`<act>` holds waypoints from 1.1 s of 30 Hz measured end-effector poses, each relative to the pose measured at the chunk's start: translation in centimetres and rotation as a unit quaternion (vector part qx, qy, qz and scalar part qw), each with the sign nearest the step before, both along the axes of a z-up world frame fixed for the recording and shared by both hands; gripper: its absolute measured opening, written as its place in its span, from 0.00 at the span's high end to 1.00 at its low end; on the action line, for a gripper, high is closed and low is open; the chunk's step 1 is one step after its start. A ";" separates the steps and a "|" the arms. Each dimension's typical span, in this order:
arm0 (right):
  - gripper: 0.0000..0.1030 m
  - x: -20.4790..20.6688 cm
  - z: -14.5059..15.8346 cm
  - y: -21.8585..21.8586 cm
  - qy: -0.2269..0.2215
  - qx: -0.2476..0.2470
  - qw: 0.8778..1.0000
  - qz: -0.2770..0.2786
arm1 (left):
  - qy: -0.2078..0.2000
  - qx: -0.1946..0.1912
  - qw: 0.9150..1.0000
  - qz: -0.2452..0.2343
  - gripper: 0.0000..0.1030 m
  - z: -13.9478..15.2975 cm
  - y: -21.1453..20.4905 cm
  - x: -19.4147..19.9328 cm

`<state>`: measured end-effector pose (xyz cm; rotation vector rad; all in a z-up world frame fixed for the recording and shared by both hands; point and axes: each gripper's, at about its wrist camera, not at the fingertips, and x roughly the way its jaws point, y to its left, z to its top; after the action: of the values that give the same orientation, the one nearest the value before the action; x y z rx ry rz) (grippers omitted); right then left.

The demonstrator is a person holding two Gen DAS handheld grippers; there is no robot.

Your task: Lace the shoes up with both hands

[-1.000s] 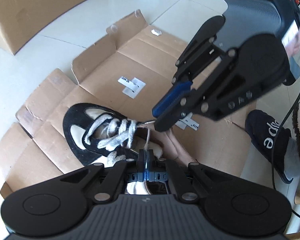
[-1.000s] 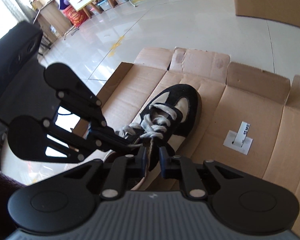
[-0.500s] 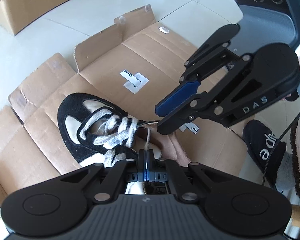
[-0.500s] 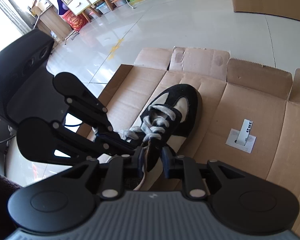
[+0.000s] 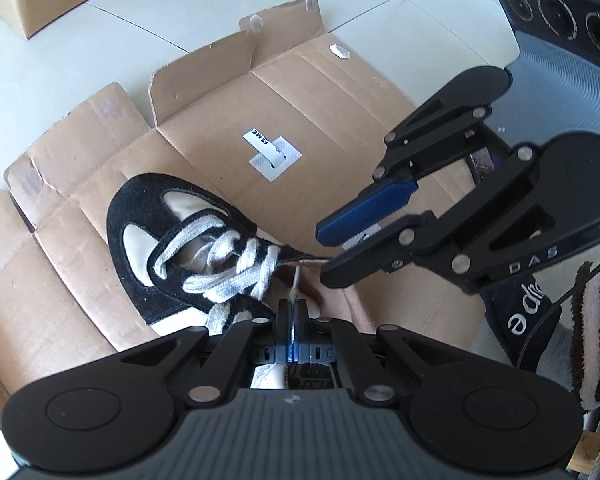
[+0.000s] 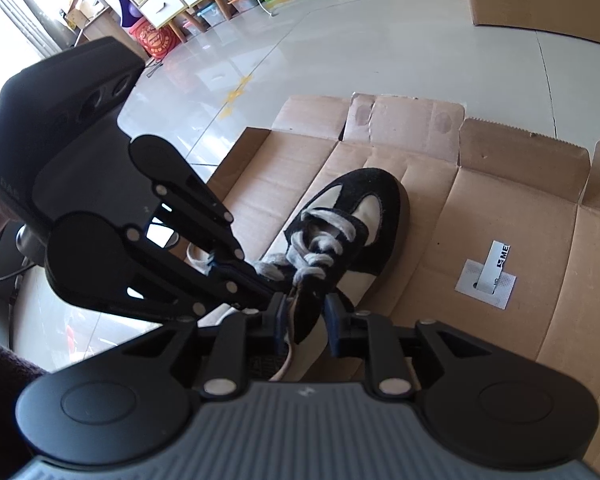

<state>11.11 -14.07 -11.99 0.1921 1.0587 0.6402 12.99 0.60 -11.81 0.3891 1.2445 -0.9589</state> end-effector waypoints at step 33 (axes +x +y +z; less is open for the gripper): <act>0.99 2.1 -0.8 -2.2 0.087 0.070 0.986 -0.124 | -0.026 -0.009 0.999 0.020 0.74 1.1 -0.4 -0.7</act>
<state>13.22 -16.28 -12.77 0.5025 1.1357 0.4781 12.31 0.23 -10.69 0.3720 1.1907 -0.9204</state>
